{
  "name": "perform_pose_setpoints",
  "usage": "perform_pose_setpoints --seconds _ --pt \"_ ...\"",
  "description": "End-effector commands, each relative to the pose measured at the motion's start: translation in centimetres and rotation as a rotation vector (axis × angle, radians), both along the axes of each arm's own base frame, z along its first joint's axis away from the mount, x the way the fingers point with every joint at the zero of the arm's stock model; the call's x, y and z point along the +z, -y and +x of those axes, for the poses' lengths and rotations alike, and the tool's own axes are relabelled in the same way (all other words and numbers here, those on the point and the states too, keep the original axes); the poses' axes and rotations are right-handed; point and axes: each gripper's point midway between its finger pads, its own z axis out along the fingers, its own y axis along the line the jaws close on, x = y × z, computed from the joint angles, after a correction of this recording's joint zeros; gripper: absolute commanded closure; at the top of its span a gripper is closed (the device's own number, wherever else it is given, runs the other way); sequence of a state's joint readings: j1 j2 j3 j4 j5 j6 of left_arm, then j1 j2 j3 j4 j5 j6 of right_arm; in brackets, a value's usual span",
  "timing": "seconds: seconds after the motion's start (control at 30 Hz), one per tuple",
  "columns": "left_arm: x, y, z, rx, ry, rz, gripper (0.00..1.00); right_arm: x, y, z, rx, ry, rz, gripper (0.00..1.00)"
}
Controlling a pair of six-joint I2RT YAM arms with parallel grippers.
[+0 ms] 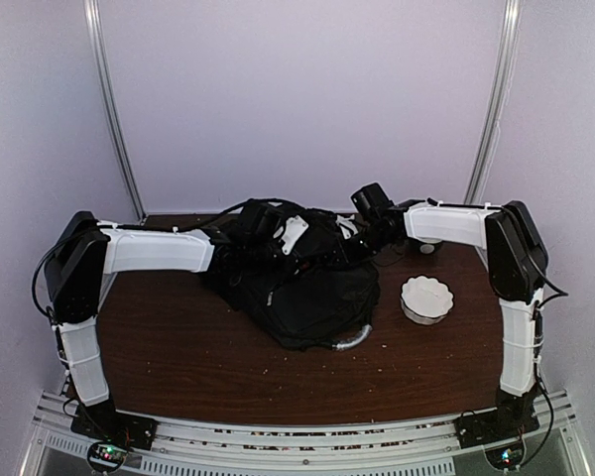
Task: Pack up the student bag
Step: Adjust the pen in the upper front pocket of the bag.
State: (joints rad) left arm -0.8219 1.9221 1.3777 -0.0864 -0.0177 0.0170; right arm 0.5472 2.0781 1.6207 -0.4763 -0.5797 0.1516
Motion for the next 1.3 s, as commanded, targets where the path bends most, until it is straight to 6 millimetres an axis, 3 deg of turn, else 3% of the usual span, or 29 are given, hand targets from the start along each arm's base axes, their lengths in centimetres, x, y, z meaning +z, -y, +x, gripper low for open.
perform_pose_setpoints --seconds 0.0,0.23,0.4,0.6,0.73,0.9,1.13,1.27 --pt "2.1 1.5 -2.0 -0.087 0.01 -0.053 1.0 1.4 -0.7 3.6 -0.029 0.159 0.019 0.89" --pt "1.8 1.4 -1.9 -0.083 0.01 -0.045 1.0 1.3 0.6 4.3 -0.119 0.194 -0.011 0.83" --pt "1.8 1.3 -1.9 -0.077 0.011 -0.04 1.0 3.2 0.6 1.3 -0.041 0.147 0.027 0.79" --pt "1.8 1.3 -1.9 -0.078 0.012 -0.039 1.0 5.6 2.3 -1.9 0.068 0.151 -0.034 0.73" --pt "1.8 1.3 -2.0 -0.086 0.009 -0.042 1.0 6.3 4.6 -1.1 0.053 0.267 -0.168 0.66" --pt "2.0 1.3 -2.2 -0.092 0.006 -0.045 1.0 5.9 5.8 0.6 0.112 0.372 -0.32 0.59" --pt "1.8 1.8 -3.6 -0.161 -0.028 -0.071 1.0 4.9 4.5 1.6 0.136 0.35 -0.301 0.59" --pt "1.1 1.6 -4.8 -0.193 -0.064 -0.074 1.0 5.8 3.9 1.4 0.133 0.319 -0.245 0.59"
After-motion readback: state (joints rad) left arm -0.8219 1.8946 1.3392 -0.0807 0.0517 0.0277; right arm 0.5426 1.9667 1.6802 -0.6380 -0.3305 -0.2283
